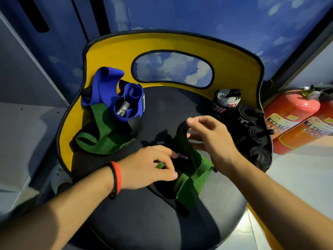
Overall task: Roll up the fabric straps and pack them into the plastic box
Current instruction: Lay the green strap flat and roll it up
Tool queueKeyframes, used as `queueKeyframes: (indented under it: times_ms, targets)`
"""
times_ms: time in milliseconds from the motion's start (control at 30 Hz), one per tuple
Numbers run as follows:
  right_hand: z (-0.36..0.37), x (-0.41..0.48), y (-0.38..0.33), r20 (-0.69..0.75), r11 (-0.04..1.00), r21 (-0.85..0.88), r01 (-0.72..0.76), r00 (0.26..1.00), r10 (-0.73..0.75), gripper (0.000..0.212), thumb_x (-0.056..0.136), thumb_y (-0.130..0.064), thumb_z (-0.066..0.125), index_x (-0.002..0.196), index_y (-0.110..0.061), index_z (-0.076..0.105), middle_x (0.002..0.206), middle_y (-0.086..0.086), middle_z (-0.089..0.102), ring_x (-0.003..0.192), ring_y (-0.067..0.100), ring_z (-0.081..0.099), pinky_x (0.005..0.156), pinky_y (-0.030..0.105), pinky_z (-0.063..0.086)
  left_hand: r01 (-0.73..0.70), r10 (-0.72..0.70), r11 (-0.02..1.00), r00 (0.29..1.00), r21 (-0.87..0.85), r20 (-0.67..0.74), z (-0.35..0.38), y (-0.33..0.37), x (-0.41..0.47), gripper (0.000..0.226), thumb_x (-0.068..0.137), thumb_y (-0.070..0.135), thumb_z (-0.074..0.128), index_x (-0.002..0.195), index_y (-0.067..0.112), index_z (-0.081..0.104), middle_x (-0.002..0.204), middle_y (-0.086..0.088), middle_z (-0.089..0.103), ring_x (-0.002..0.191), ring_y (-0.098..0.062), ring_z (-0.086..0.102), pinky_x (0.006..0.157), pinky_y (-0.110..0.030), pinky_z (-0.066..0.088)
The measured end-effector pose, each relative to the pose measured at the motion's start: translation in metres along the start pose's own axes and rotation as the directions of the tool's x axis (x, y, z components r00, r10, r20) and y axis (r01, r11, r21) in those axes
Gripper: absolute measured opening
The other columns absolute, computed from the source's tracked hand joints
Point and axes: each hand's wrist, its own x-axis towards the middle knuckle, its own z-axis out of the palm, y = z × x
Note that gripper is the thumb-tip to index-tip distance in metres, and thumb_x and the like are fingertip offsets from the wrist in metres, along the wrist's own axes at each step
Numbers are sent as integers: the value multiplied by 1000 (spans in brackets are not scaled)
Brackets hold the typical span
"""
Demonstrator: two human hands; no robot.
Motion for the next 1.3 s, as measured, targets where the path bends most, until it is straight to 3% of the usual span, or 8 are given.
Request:
queueKeyframes:
  times_ms: [333, 600, 700, 800, 900, 1033, 1200, 1300]
  targets:
    - [-3, 9, -1, -41, 984, 170, 59, 998, -53, 37, 94, 8, 58, 120, -16, 65, 93, -1, 67, 77, 8, 63, 62, 19, 49, 13, -58, 983, 969, -181, -241, -5, -4, 19, 27, 87, 6, 73, 103, 27, 69, 106, 2, 70, 77, -6, 68, 73, -19, 51]
    - [-14, 11, 0, -59, 979, 206, 0, 998, 12, 53, 96, -10, 67, 143, -21, 44, 97, -5, 63, 81, 4, 67, 75, 25, 56, -132, 45, 958, 946, -253, -322, -12, 1, 34, 51, 86, -10, 67, 115, 32, 71, 124, 16, 66, 107, 13, 60, 90, -7, 46]
    - [-15, 8, 6, 1, 986, 95, -139, 990, 140, 65, 96, -29, 68, 152, -29, 35, 129, 7, 67, 109, 21, 70, 99, 40, 55, -169, 82, 945, 951, -281, -298, -20, 7, 45, 62, 89, -14, 61, 126, 35, 66, 107, 9, 66, 90, -6, 63, 84, -19, 48]
    - [-21, 0, 10, 77, 961, -265, -84, 991, 108, 34, 92, -25, 59, 125, -21, 66, 114, 3, 74, 104, 21, 70, 101, 46, 53, -188, 82, 937, 938, -296, -336, -28, 11, 58, 62, 90, -18, 56, 135, 25, 59, 72, 10, 58, 63, -2, 53, 68, -14, 46]
    - [-26, -11, 13, 288, 777, -622, 100, 951, 108, 32, 77, -31, 62, 106, -20, 71, 105, 0, 72, 98, 23, 67, 92, 46, 56, -203, 95, 941, 927, -271, -362, -33, 14, 70, 69, 88, -17, 58, 137, 32, 57, 119, 13, 60, 93, -1, 63, 87, -21, 53]
    - [-28, -14, 31, 436, 387, -837, 386, 899, 46, 62, 71, -55, 61, 127, -28, 59, 128, -9, 51, 122, 18, 47, 105, 42, 40, -254, 166, 951, 901, -177, -401, -37, 22, 83, 77, 86, -18, 62, 143, 32, 52, 148, 16, 43, 116, -16, 62, 94, -32, 57]
    - [-25, 3, 42, 323, 423, -833, 355, 935, -149, 16, 100, -28, 54, 115, -23, 55, 114, -4, 66, 113, 26, 56, 108, 43, 34, -335, 259, 935, 872, -119, -416, -45, 37, 114, 89, 77, -29, 54, 144, 29, 49, 151, 9, 40, 109, -10, 66, 80, -24, 57]
    - [-23, 11, 33, 263, 572, -775, 269, 960, -95, 15, 105, -29, 47, 113, -17, 52, 107, 6, 66, 98, 36, 60, 88, 45, 48, -311, 222, 941, 867, -136, -447, -55, 34, 142, 94, 75, -28, 55, 145, 34, 48, 153, 10, 40, 113, -19, 65, 82, -32, 60]
